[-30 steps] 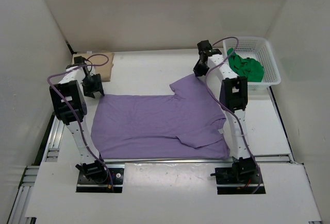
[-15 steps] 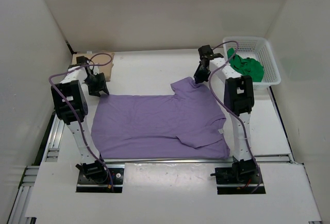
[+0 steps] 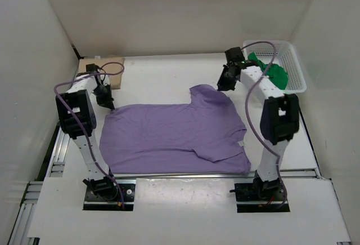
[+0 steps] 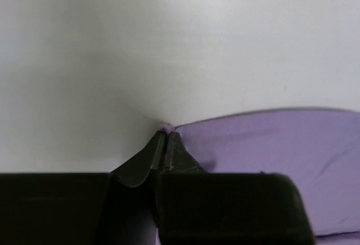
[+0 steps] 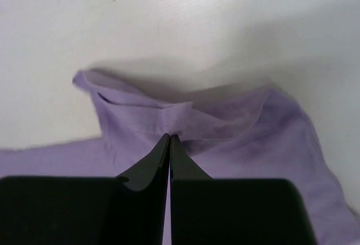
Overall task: Fold and stack the t-shirts
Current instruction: Grap the side of the flattened tshirt furthest away from the robot with both arms, then fold the other side of the tshirt into a rectangle
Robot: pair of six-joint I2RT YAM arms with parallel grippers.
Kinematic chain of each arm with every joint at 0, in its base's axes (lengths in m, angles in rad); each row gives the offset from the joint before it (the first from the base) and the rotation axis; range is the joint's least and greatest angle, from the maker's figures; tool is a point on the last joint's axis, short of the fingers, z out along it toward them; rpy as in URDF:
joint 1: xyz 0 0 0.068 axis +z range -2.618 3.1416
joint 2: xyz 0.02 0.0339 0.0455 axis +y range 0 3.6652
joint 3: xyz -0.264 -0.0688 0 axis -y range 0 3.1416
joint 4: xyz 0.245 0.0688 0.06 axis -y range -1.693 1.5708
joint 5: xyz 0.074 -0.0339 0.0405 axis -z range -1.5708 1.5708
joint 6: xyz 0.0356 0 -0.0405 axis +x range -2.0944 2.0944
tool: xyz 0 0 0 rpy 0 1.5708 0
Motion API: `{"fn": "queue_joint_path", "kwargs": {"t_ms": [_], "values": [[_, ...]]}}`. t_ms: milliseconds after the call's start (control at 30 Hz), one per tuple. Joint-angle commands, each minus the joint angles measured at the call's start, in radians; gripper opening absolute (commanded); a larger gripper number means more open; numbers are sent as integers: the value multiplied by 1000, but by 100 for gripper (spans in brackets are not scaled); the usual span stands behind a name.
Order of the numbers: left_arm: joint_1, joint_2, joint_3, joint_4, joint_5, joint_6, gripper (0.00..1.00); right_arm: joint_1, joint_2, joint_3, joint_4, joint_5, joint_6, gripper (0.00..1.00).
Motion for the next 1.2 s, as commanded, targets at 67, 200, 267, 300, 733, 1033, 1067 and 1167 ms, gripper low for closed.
{"fn": "queue_joint_path", "kwargs": {"t_ms": [67, 200, 267, 300, 733, 1033, 1067, 1167], "values": [[-13, -277, -74, -26, -122, 4, 10, 1, -353, -275, 17, -5, -30, 0], [-22, -406, -174, -26, -187, 4, 10, 1, -621, -542, 26, 18, 17, 0], [-31, -471, -223, -26, -214, 4, 10, 1, -702, -680, 37, 2, 37, 0], [-31, -492, -273, -26, -214, 4, 10, 1, -735, -720, 37, 2, 52, 0], [-51, -682, -568, -8, -289, 4, 10, -29, -1036, -957, -1, 35, 80, 0], [-51, -713, -622, 2, -309, 4, 10, -49, -1067, -984, -30, 35, 71, 0], [-51, -713, -622, 2, -319, 4, 10, -49, -1078, -984, -30, 44, 71, 0], [-51, -731, -622, 11, -328, 4, 10, -74, -1087, -975, -41, 44, 57, 0]]}}
